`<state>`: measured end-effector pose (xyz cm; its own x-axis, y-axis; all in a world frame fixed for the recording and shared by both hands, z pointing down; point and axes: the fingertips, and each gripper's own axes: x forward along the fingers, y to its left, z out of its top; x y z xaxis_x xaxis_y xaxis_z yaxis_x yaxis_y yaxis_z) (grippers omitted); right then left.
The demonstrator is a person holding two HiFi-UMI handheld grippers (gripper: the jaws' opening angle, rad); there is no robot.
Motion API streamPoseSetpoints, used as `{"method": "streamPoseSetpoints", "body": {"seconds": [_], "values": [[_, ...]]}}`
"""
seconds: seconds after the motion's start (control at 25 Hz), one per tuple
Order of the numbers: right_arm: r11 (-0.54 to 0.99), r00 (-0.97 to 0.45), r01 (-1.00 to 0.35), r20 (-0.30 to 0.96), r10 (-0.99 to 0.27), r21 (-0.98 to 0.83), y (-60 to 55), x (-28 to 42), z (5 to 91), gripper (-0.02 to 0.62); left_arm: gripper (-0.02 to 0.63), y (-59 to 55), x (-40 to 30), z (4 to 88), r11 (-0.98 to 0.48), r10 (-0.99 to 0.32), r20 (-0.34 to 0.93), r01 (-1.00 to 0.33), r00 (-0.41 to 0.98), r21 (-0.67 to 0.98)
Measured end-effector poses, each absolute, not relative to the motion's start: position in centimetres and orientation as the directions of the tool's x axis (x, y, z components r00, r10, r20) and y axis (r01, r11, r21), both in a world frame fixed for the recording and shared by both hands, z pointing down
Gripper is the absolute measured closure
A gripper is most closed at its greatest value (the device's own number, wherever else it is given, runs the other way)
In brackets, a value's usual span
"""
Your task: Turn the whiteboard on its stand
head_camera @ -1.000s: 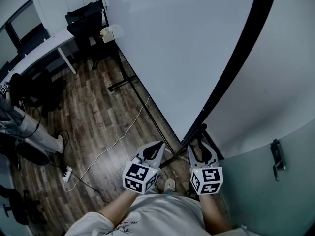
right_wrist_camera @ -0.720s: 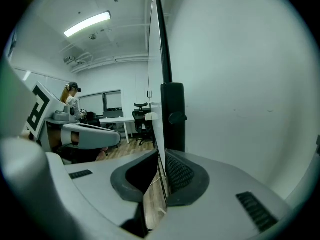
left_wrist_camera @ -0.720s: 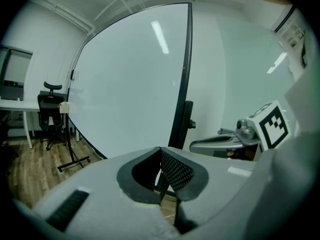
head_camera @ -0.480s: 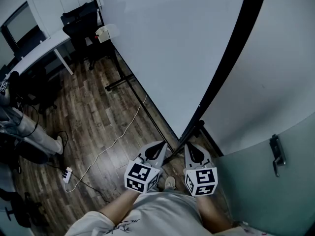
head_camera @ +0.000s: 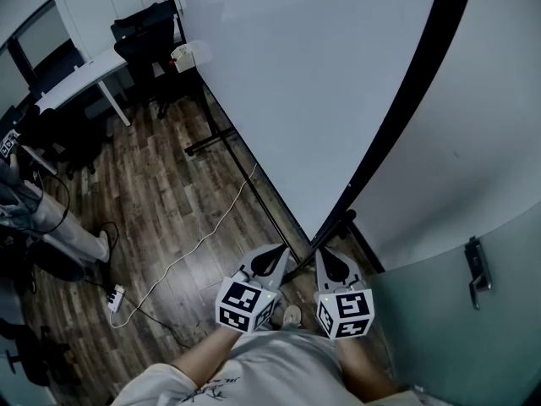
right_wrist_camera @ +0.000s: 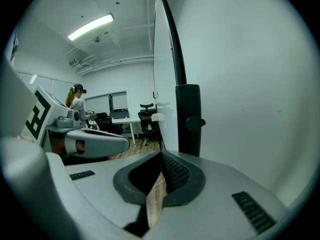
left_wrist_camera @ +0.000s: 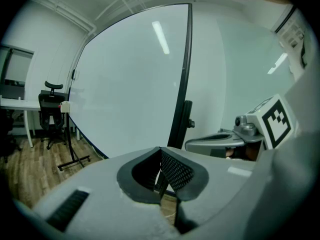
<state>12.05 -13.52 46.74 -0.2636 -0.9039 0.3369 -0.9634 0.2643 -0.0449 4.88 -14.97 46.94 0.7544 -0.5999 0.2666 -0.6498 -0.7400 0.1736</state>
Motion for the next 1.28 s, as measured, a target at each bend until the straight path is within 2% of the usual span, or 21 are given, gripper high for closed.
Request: {"method": "streamPoseSetpoints", "body": {"seconds": [1.28], "values": [[0.326, -0.325, -0.944, 0.341, -0.882, -0.055, -13.8, 10.5, 46.2, 0.589, 0.595, -15.1, 4.5, 46.2, -0.735, -0.605, 0.270, -0.656, 0.749, 0.175]]}}
